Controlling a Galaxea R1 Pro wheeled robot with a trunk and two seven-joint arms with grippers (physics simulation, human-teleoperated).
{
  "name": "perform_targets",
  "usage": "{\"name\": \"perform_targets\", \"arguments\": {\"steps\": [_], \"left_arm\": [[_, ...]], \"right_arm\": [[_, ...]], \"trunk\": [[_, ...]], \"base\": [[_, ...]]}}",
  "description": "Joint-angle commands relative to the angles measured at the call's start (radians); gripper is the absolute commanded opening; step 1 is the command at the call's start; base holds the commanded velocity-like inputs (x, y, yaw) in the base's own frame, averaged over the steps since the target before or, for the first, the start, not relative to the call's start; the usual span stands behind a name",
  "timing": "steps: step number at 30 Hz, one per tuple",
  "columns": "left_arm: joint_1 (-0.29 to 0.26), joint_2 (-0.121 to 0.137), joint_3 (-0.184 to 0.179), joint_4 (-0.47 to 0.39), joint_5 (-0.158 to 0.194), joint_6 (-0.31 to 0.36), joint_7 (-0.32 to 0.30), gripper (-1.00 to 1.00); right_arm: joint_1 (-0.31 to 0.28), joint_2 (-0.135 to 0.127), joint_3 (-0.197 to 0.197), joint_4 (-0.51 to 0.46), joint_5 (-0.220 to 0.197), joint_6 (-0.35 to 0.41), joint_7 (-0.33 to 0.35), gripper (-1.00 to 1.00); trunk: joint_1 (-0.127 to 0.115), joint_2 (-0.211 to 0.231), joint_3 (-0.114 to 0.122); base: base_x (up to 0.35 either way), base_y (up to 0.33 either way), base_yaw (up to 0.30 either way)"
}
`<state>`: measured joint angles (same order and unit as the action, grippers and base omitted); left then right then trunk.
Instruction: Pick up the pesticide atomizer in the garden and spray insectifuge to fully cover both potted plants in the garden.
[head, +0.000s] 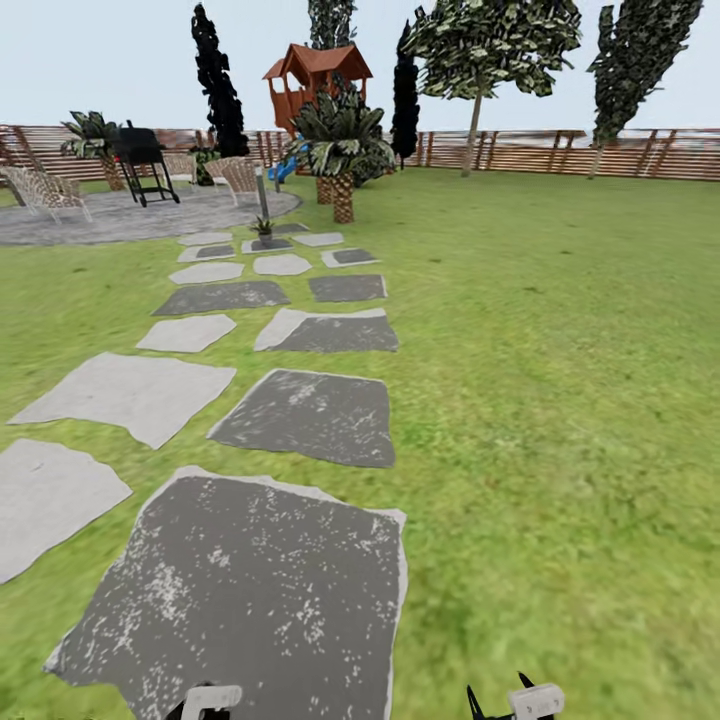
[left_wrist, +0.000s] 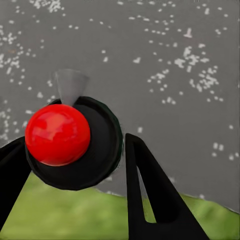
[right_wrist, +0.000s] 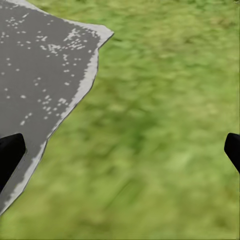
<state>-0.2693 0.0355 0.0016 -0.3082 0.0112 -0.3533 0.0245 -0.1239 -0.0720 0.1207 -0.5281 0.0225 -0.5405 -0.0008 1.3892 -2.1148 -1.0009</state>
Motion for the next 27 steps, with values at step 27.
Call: {"name": "perform_targets", "arguments": {"steps": [27], "left_arm": [[-0.001, 0.0, 0.0, 0.018, 0.001, -0.006, 0.001, -1.0]], "right_arm": [[0.0, 0.0, 0.002, 0.0, 0.003, -0.003, 0.002, 1.0]], "trunk": [[0.0, 0.0, 0.004]], "base": [[0.276, 0.079, 0.034]]}}
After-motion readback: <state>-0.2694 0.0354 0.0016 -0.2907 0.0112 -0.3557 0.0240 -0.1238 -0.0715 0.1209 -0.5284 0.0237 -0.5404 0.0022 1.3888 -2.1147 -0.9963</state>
